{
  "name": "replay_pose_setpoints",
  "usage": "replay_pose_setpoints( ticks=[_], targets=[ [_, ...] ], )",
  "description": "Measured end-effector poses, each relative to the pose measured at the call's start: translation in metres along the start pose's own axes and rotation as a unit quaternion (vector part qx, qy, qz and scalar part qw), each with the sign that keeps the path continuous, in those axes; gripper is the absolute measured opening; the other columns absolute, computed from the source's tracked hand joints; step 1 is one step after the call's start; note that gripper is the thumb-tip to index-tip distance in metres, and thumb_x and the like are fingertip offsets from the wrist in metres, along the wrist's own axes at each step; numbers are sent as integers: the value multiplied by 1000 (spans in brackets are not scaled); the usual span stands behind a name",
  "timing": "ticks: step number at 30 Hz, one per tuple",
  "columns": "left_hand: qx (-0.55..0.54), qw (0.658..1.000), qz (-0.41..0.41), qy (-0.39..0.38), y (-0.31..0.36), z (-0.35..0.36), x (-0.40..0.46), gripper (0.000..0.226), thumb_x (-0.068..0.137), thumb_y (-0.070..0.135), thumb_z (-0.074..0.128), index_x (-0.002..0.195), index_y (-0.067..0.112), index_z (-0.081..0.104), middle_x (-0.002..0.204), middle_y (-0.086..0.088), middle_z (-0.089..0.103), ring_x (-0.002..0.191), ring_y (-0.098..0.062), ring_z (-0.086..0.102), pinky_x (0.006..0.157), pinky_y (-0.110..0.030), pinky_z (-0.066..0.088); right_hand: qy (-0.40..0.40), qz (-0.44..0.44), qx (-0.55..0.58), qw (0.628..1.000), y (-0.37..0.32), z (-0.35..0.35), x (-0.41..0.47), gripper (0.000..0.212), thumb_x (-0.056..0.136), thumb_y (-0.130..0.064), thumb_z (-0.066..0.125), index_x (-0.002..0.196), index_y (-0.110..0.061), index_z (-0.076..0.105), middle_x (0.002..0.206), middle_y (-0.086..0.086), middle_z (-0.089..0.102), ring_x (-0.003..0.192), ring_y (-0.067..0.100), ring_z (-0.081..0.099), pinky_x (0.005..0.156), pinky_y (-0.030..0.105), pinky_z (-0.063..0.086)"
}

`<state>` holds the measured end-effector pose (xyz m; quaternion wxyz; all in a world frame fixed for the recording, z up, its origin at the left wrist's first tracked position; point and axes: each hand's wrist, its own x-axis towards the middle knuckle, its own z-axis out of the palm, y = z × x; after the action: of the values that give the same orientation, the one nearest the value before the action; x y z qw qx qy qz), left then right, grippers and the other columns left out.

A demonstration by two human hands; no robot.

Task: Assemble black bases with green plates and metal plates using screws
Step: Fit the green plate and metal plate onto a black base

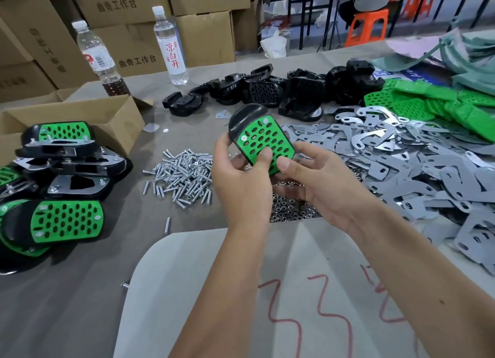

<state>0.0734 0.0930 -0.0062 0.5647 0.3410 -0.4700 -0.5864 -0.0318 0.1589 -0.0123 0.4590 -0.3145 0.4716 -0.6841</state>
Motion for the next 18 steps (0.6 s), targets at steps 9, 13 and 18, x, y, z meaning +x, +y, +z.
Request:
replay_pose_setpoints(
  ticks=[9,13,18],
  targets=[
    [-9,998,-62,-1,-7,-4,4,47,84,-3,79,120,21,63,82,-2,75,74,-12,76,59,-22,55,-19,33,-12,999,-2,-5,0,35,80,-26,78,111,-10,72,105,11,74,80,17,70,61,26,58],
    [-16,996,-83,-10,-8,-5,4,47,85,-2,78,126,15,61,89,-7,76,77,-13,76,63,-22,57,-9,40,-14,999,-2,-5,2,29,78,-20,79,103,-9,70,86,6,70,63,14,62,53,23,55],
    [1,997,-73,-19,-8,0,0,42,85,-2,79,118,18,63,86,-7,75,78,-16,76,68,-28,60,25,33,-7,999,1,-5,3,35,78,-17,78,108,-4,68,87,12,66,54,13,60,51,19,55]
  ],
)
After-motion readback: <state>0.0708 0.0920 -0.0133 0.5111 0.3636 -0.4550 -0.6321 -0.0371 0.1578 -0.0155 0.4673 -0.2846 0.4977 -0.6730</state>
